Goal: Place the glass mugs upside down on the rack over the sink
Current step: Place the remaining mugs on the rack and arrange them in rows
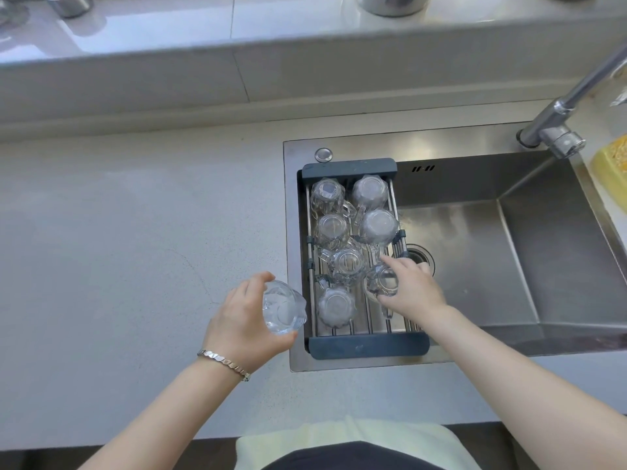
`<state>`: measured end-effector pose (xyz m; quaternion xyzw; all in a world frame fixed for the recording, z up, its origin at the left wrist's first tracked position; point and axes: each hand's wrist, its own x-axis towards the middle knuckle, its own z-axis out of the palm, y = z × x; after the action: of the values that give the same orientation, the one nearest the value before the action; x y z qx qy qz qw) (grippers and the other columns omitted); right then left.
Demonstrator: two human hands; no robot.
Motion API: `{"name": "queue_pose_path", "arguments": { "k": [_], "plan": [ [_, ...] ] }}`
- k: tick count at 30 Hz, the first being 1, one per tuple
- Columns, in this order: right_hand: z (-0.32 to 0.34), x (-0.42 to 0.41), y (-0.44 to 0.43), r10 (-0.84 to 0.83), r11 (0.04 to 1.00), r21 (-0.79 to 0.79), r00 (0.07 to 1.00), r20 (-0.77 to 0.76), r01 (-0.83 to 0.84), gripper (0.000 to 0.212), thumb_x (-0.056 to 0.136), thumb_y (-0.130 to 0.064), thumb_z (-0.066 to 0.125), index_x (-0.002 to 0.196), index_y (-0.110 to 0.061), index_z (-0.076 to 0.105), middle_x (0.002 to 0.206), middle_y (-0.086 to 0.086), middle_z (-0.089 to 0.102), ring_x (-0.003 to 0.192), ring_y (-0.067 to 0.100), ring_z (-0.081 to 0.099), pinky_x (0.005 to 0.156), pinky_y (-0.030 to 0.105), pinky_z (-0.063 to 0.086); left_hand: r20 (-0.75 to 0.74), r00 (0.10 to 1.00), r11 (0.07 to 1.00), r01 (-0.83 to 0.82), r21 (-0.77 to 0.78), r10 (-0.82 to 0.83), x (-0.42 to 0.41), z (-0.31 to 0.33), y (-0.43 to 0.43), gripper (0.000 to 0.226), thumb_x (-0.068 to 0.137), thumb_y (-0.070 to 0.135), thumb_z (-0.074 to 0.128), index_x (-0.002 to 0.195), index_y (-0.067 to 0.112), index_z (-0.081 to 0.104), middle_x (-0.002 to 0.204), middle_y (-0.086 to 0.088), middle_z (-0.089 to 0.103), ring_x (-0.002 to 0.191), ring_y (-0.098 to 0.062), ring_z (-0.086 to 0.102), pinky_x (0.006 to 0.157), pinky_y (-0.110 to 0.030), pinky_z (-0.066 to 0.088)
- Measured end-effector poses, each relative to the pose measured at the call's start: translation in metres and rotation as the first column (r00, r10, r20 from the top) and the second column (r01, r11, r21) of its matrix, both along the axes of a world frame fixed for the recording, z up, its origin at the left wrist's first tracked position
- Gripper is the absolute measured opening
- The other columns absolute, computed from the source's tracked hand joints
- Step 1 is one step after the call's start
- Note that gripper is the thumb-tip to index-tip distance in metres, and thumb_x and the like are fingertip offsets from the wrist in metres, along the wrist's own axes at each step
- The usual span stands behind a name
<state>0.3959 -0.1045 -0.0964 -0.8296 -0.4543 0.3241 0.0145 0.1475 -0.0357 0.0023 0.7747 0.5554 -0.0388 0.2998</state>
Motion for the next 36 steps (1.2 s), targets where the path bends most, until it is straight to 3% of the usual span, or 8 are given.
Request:
{"name": "queue_pose_path", "arguments": {
  "k": [4, 9, 13, 17, 22, 25, 29, 36],
  "plan": [
    [-0.005, -0.012, 0.001, -0.205, 0.978, 0.062, 0.976, 0.069, 0.201, 0.070, 0.073, -0.043, 0.067, 0.133, -0.020, 0.040, 0.128, 0.007, 0.052, 0.120, 0.031, 0.043, 0.094, 0.038, 0.043, 0.006, 1.000, 1.000, 0.003, 0.010, -0.003, 0.000, 0.001, -0.001, 0.078, 0.062, 0.037, 0.077, 0.128, 0.025, 0.037, 0.122, 0.004, 0.053, 0.114, -0.016, 0.050, 0.089, -0.033, 0.047],
    [-0.011, -0.026, 0.008, -0.410, 0.900, 0.178, 0.911, 0.040, 0.397, 0.066, 0.072, -0.048, 0.070, 0.120, -0.008, 0.048, 0.122, 0.013, 0.046, 0.112, 0.032, 0.047, 0.087, 0.040, 0.046, 0.015, 1.000, 1.000, 0.014, 0.019, -0.014, -0.001, 0.001, -0.002, 0.078, 0.062, 0.036, 0.078, 0.128, 0.023, 0.038, 0.121, 0.002, 0.054, 0.113, -0.016, 0.051, 0.089, -0.032, 0.047],
    [-0.006, -0.016, 0.019, -0.355, 0.929, 0.167, 0.924, 0.140, 0.331, 0.070, 0.075, -0.057, 0.062, 0.122, -0.007, 0.047, 0.123, 0.017, 0.047, 0.115, 0.034, 0.043, 0.093, 0.042, 0.042, 0.010, 1.000, 1.000, 0.020, 0.016, -0.020, -0.002, 0.002, -0.002, 0.080, 0.063, 0.037, 0.078, 0.130, 0.023, 0.037, 0.123, 0.003, 0.053, 0.114, -0.016, 0.051, 0.090, -0.032, 0.048],
    [0.008, 0.012, 0.059, -0.250, 0.947, 0.248, 0.955, 0.162, 0.206, 0.070, 0.079, -0.048, 0.063, 0.132, -0.007, 0.040, 0.130, 0.017, 0.045, 0.119, 0.034, 0.040, 0.098, 0.041, 0.037, 0.013, 1.000, 1.000, 0.008, 0.012, -0.008, -0.002, 0.003, 0.000, 0.079, 0.063, 0.036, 0.077, 0.130, 0.023, 0.037, 0.124, 0.004, 0.053, 0.115, -0.015, 0.050, 0.090, -0.031, 0.047],
    [0.006, 0.028, 0.093, -0.069, 0.996, 0.063, 0.991, 0.114, 0.062, 0.087, 0.073, -0.043, 0.071, 0.142, -0.021, 0.023, 0.137, 0.015, 0.036, 0.123, 0.034, 0.041, 0.093, 0.042, 0.044, -0.008, 1.000, 1.000, 0.011, 0.017, -0.011, -0.001, 0.004, 0.002, 0.079, 0.066, 0.039, 0.074, 0.132, 0.026, 0.034, 0.127, 0.007, 0.051, 0.118, -0.013, 0.048, 0.090, -0.030, 0.047],
    [0.008, 0.034, 0.099, 0.012, 0.999, 0.032, 0.987, 0.158, -0.017, 0.085, 0.071, -0.043, 0.071, 0.140, -0.023, 0.026, 0.134, 0.011, 0.044, 0.116, 0.034, 0.050, 0.088, 0.040, 0.047, 0.004, 1.000, 1.000, 0.004, 0.014, -0.004, 0.000, 0.003, 0.005, 0.078, 0.066, 0.039, 0.073, 0.132, 0.026, 0.034, 0.128, 0.007, 0.050, 0.120, -0.012, 0.047, 0.093, -0.028, 0.045],
    [0.009, 0.031, 0.099, -0.139, 0.990, 0.060, 0.964, 0.226, 0.129, 0.073, 0.071, -0.057, 0.066, 0.124, -0.012, 0.044, 0.121, 0.013, 0.054, 0.107, 0.032, 0.057, 0.080, 0.036, 0.047, 0.022, 1.000, 1.000, 0.005, 0.023, -0.006, 0.003, 0.002, 0.008, 0.078, 0.065, 0.037, 0.074, 0.132, 0.024, 0.035, 0.129, 0.007, 0.051, 0.120, -0.012, 0.047, 0.095, -0.026, 0.043],
    [0.005, 0.013, 0.103, -0.310, 0.946, 0.160, 0.932, 0.190, 0.282, 0.071, 0.073, -0.050, 0.069, 0.118, -0.001, 0.044, 0.120, 0.019, 0.049, 0.103, 0.039, 0.057, 0.080, 0.039, 0.047, 0.024, 1.000, 0.999, 0.012, 0.040, -0.013, 0.007, 0.002, 0.011, 0.077, 0.066, 0.040, 0.073, 0.132, 0.026, 0.034, 0.128, 0.008, 0.050, 0.119, -0.011, 0.047, 0.092, -0.026, 0.044]
  ]
}}
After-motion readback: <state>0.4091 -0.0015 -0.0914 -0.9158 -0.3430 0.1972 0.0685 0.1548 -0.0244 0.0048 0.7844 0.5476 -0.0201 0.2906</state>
